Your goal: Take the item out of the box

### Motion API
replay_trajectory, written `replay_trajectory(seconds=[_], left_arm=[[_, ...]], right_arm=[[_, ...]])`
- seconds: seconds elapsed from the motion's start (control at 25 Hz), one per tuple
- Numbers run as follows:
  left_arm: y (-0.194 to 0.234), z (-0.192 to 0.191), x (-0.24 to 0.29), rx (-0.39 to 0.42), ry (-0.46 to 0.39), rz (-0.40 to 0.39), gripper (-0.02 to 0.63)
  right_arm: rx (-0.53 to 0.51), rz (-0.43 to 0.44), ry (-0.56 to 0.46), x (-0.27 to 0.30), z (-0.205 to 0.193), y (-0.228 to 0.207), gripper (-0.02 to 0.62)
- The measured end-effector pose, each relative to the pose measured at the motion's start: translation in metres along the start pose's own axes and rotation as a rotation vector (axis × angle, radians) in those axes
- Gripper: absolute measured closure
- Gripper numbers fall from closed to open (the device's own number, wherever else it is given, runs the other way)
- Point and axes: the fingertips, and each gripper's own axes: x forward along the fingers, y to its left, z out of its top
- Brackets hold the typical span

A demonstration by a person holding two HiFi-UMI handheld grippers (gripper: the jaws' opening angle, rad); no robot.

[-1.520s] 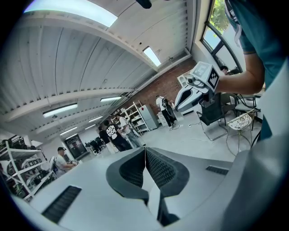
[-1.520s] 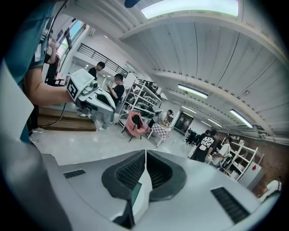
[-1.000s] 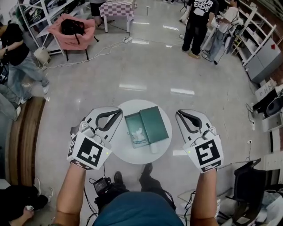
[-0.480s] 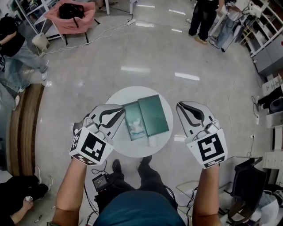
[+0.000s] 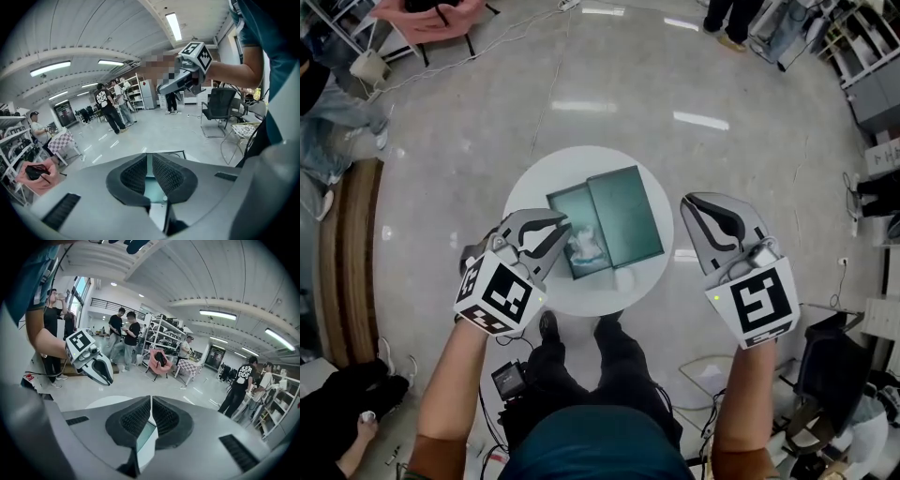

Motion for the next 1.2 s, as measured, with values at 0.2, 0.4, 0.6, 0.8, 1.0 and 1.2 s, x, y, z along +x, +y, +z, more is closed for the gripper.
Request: replay_trajectory(seconds=[0.2,0.4,0.6,0.8,1.0,1.2], left_arm=[[-0.007,-0.044,0.049,-0.016,0.069,-0.061,0.518],[-0.026,-0.082,0.086,-0.034,0.133,-0.129,0.472],[-0.045,-0.123,0.121,-0.026,0.22,-0.218,0.416],[-0.063,-0.155,0.153,0.001,0.297,-0.273,0.393],[-0.075,-0.194,0.183,0.032,0.378,-0.31,0.388],[-0.083,-0.226,0.2,0.056,0.445,-0.318,0.39]], right_arm=[[0.032,0.009,0.018,0.028,-0.034,-0.004,0.555],[0.059,0.022,0.042,0.041,-0.065,0.0,0.555],[0.088,0.034,0.068,0.059,-0.094,0.004,0.555],[0.112,0.048,0.091,0.069,-0.12,0.007,0.555],[0.135,0.056,0.123,0.081,-0.148,0.014,0.555],[0.152,0.063,0.145,0.089,-0.168,0.022,0.555]])
